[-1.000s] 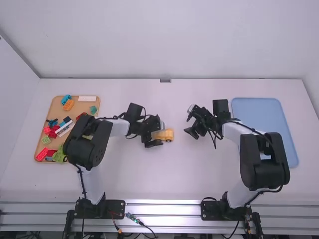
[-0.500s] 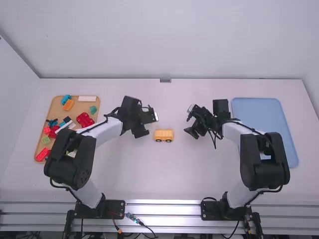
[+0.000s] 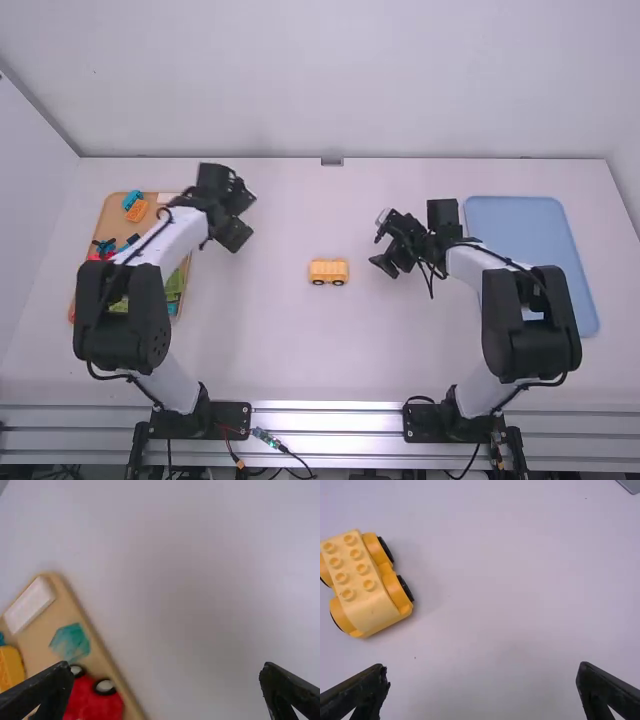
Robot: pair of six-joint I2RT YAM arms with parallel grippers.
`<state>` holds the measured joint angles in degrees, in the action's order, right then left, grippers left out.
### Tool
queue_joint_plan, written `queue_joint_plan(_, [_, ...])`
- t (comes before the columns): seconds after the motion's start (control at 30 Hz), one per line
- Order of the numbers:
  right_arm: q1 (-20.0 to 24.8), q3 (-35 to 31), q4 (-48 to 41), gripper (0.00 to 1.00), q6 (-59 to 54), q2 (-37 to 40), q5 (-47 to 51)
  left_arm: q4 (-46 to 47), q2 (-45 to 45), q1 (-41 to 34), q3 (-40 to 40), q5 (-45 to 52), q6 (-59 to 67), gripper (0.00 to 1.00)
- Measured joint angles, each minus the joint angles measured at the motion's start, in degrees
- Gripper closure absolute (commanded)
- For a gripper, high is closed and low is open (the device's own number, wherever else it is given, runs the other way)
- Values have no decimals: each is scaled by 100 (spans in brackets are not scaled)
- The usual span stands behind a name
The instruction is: Assemble lego blocks to make yellow taxi
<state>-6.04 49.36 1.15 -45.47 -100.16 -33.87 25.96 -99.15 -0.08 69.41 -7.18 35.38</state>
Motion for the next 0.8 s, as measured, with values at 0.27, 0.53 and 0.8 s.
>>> queue_joint_plan(0.27, [0,2,35,1,-17,0,0,1189,-341,2081,1676,1550,358,1])
queue_joint_plan(0.53, [0,2,164,1,11,2,0,2061,-1867,3189,3163,2015,372,1])
queue_joint_plan(0.8, [0,0,166,1,15,2,0,2865,-3574,3418,4951,2015,695,1])
